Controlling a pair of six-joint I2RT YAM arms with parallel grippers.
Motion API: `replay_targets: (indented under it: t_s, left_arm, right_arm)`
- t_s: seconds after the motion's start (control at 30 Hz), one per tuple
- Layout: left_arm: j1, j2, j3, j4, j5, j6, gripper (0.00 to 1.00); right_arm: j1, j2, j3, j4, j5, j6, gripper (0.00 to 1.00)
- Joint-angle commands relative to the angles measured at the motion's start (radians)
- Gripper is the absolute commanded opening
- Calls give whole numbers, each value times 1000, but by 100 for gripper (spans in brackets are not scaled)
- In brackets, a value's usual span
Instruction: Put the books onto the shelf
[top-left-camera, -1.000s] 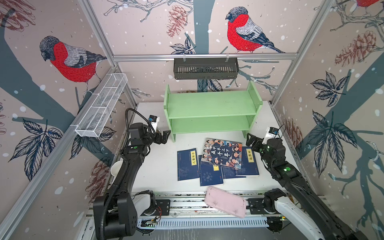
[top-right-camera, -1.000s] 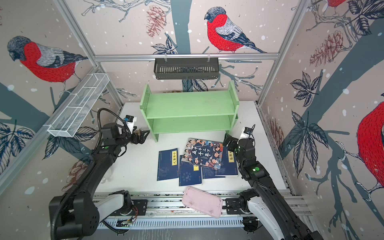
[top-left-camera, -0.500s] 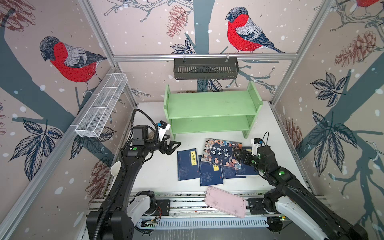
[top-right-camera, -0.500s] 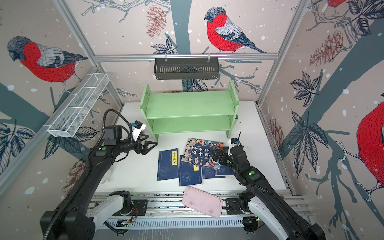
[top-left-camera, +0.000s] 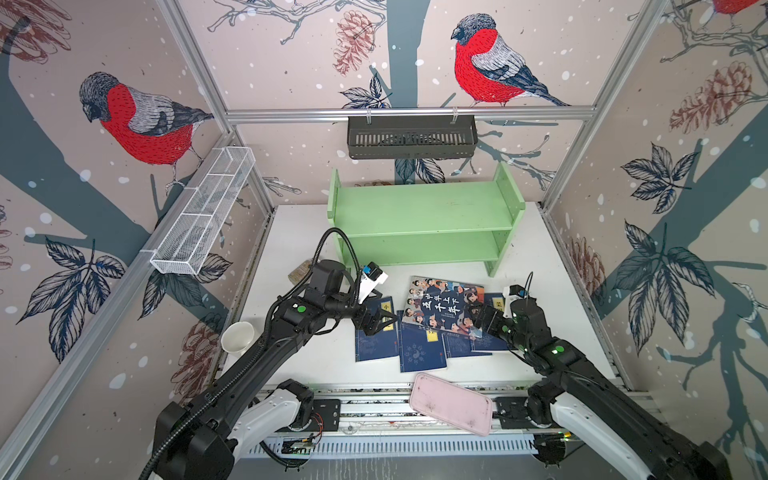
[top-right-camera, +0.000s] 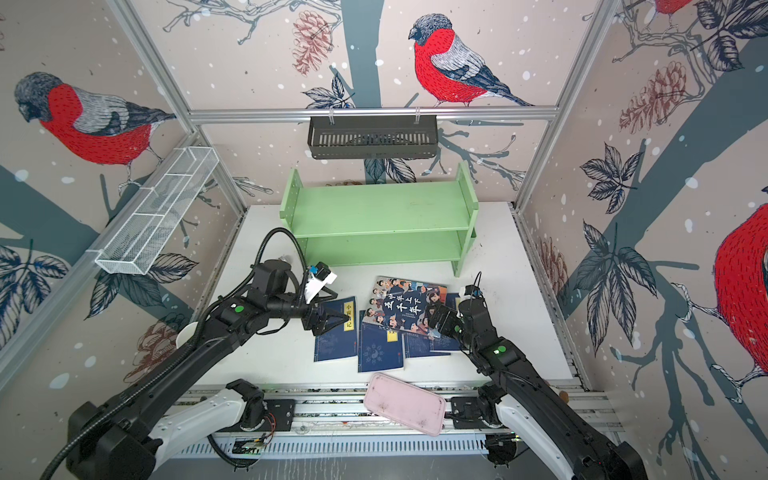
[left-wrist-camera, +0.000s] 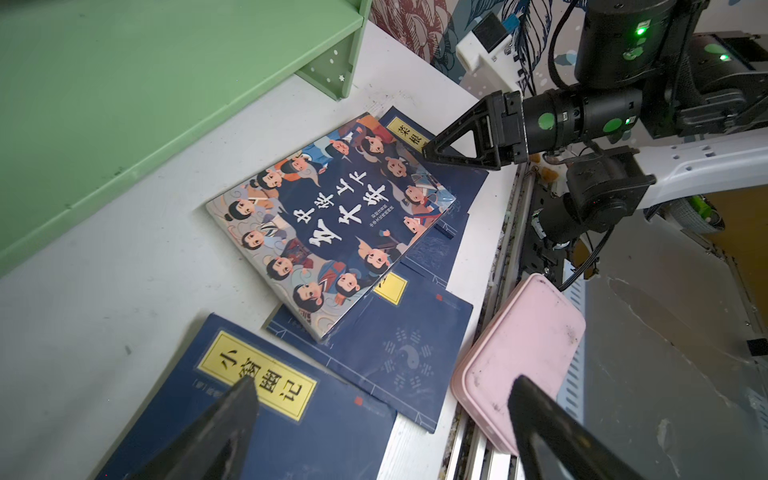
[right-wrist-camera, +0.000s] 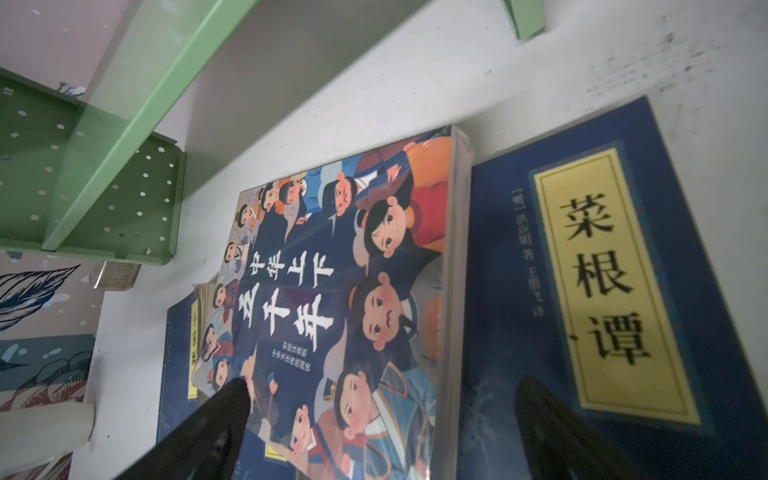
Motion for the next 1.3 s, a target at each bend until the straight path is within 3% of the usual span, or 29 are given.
replay_targets:
  t_s: [0.0, 0.13, 0.4, 0.5, 0.83, 1.27]
  left_arm:
    - [-63, 29, 14, 108, -73, -117, 93]
    - [-140, 80, 30, 140, -128, -95, 92]
    - [-207, 201, -3, 313, -313, -184, 91]
    - [-224, 226, -52, 412, -391, -209, 98]
    - [-227, 350, -126, 562, -410, -331, 97]
    - [-228, 486, -110, 608, -379, -358, 97]
  right_arm:
    - [-23, -1, -17, 58, -30, 33, 100]
    - [-96, 5, -29, 68, -98, 25, 100]
    - [-232, 39, -50, 87, -285, 0, 99]
    - [-235, 66, -35, 72, -308, -16, 98]
    - [-235, 149, -42, 83, -369, -41, 97]
    - [-237, 196, -34, -4, -397, -78, 94]
